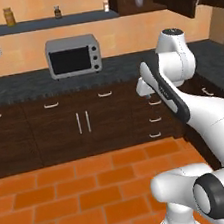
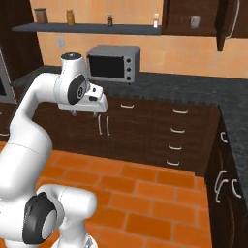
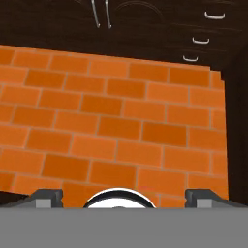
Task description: Gather all objects into one cabinet and sort the glasses and bowls to opposite sides.
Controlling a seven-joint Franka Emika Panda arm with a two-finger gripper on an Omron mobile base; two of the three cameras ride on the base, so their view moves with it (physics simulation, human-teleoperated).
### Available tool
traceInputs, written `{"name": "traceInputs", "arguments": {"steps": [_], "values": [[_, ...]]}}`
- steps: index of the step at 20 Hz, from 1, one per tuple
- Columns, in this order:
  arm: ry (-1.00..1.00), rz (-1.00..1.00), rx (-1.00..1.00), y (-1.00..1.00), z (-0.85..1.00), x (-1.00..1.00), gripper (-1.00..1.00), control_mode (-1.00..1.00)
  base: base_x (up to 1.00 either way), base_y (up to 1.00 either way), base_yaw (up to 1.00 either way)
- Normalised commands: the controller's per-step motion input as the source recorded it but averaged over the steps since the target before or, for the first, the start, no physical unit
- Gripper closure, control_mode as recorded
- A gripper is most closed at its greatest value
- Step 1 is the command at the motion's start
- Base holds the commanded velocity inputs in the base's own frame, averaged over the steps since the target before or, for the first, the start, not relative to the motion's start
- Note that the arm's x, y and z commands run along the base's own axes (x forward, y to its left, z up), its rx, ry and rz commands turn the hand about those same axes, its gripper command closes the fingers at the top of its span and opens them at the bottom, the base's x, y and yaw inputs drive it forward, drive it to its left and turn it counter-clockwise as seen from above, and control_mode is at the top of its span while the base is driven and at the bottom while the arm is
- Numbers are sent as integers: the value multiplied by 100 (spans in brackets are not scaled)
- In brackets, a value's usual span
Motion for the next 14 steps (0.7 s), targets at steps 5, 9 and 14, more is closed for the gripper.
{"name": "traceInputs", "arguments": {"steps": [5,9,14], "values": [[0,0,0,0,0,0,-100,100,100,0,0],[0,0,0,0,0,0,-100,100,100,0,0],[0,0,0,0,0,0,-100,100,100,-2,0]]}}
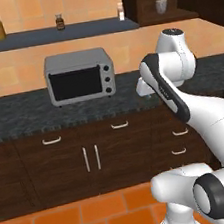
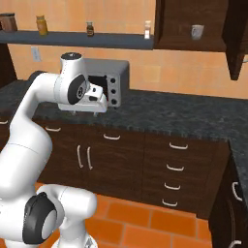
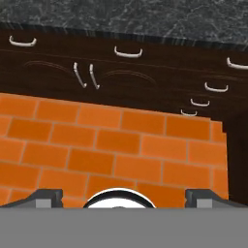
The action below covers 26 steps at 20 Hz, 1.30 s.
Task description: Gather all objects into one cabinet and sort the glasses and bowls to opposite sides.
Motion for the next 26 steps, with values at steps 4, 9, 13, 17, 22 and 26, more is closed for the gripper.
{"name": "traceInputs", "arguments": {"steps": [4,9,13,17,22,26], "values": [[0,0,0,0,0,0,-100,100,89,-72,0],[0,0,0,0,0,0,-100,100,61,-93,0],[0,0,0,0,0,0,-100,100,100,-20,0],[0,0,0,0,0,0,-100,100,100,-60,0],[0,0,0,0,0,0,-100,100,64,-81,-6],[0,0,0,0,0,0,-100,100,100,20,0]]}}
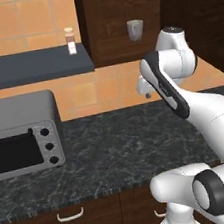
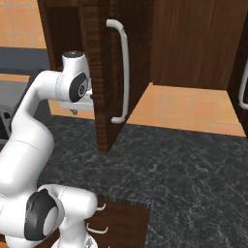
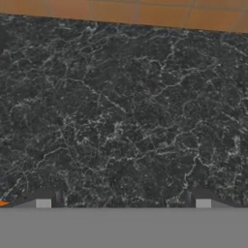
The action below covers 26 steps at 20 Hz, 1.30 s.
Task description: Gather all objects into one cabinet and sort the glasses and bowls to opposite sides.
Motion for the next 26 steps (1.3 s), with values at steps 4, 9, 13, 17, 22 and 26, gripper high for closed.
{"name": "traceInputs", "arguments": {"steps": [4,9,13,17,22,26], "values": [[0,0,0,0,0,0,-100,100,100,53,0],[0,0,0,0,0,0,-100,100,93,91,0],[0,0,0,0,0,0,-100,100,69,98,0],[0,0,0,0,0,0,-100,100,-10,97,0],[0,0,0,0,0,0,-100,100,30,48,0],[0,0,0,0,0,0,-100,100,100,-80,0]]}}
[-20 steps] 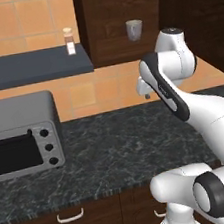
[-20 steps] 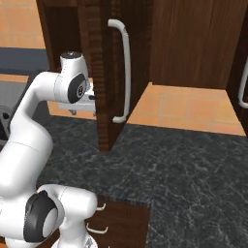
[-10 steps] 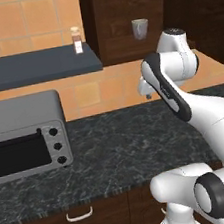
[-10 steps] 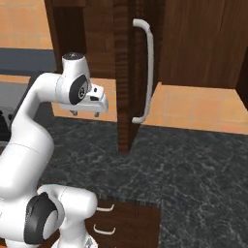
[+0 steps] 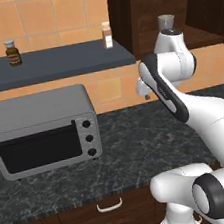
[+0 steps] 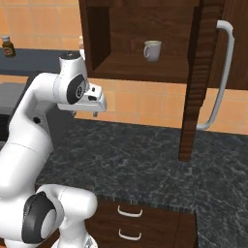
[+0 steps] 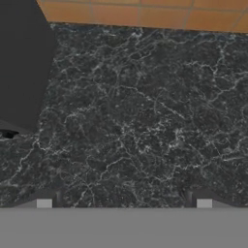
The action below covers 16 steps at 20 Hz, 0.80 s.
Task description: Gather all objects into one cabinet and sort the glasses and bowls to opposite sides.
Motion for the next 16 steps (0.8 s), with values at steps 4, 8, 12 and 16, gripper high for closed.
{"name": "traceInputs", "arguments": {"steps": [4,8,12,16], "values": [[0,0,0,0,0,0,-100,100,73,-100,0],[0,0,0,0,0,0,-100,100,12,-77,0],[0,0,0,0,0,0,-100,100,1,-1,0],[0,0,0,0,0,0,-100,100,0,0,0]]}}
